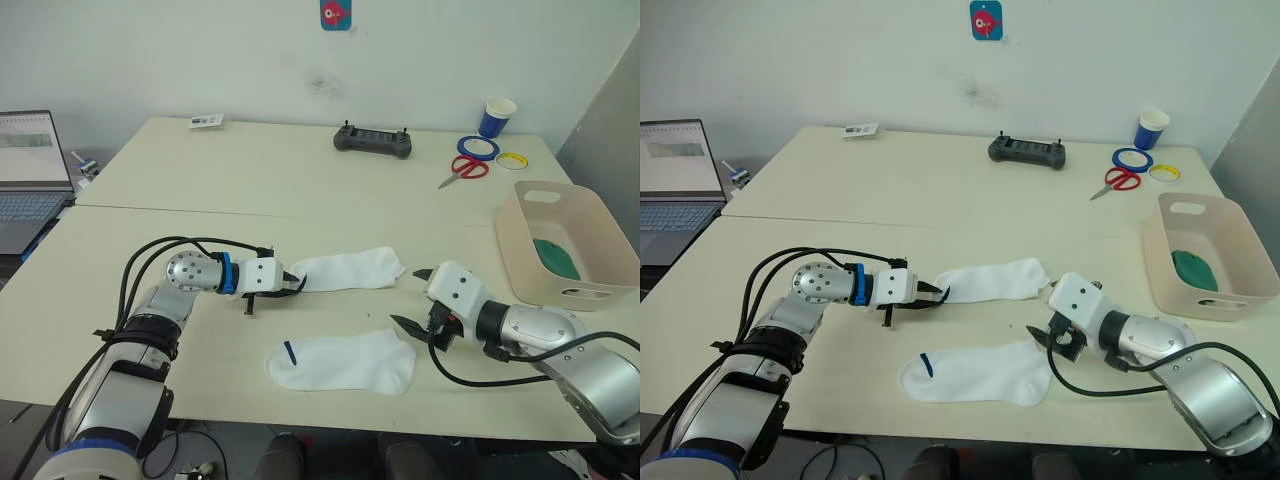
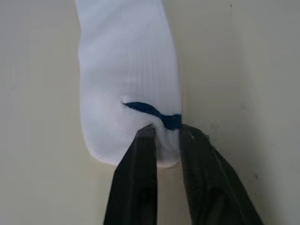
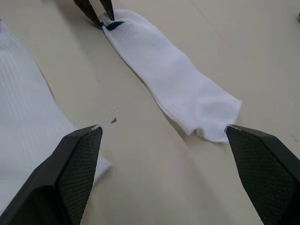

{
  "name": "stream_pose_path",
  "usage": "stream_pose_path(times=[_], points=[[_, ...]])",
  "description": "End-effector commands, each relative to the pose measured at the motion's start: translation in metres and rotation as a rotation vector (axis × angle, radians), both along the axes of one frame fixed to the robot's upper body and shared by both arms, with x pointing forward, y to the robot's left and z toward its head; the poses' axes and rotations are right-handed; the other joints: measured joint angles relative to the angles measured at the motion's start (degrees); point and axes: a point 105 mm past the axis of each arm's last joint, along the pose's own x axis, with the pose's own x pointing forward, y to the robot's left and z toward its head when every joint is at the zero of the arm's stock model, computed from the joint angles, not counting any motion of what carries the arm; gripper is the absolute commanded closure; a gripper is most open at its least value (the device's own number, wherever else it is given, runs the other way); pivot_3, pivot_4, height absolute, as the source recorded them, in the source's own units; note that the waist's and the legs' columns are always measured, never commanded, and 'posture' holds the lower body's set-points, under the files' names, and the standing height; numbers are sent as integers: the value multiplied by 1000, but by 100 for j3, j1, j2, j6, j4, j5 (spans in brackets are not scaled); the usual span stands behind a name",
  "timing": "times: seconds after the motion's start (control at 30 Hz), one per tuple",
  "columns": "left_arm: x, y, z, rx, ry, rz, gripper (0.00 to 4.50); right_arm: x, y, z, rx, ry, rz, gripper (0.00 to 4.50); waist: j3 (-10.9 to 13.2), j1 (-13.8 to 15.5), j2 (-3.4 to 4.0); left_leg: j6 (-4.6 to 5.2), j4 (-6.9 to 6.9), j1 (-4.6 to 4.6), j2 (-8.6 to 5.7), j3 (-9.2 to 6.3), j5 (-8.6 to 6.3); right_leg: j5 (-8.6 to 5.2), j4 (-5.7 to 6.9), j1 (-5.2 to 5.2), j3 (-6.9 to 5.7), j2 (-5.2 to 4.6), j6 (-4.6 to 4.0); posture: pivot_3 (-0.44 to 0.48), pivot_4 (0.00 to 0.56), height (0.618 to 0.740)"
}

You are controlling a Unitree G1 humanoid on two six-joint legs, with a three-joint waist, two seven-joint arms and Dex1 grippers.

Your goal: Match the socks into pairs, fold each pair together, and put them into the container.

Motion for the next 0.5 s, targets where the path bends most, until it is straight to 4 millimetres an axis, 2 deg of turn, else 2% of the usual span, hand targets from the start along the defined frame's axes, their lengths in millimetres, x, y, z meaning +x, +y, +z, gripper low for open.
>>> stream_pose_path(times=[0.03,0.23,0.4,0.5], points=[[-3,-2,-9,34,27,-21,4470,11,4,-3,-96,-98,86,0,0,0,0,0,0,0,0,0,0,0,0,0,0,0,0,0,150,740],[-4,-1,-7,30,30,-28,4470,43,1,-26,-353,-253,200,0,0,2,0,0,0,-1,-1,1,0,0,-3,-1,-1,-1,0,0,150,740],[-4,0,-4,26,25,-32,4470,65,-1,-30,-417,-347,211,0,0,-2,0,0,0,2,0,1,0,0,0,0,-2,1,0,0,150,740],[-4,1,-2,29,24,-35,4500,71,3,-28,-426,-376,242,581,0,-2,0,0,1,2,0,0,0,1,1,0,-1,1,-1,0,150,740]])
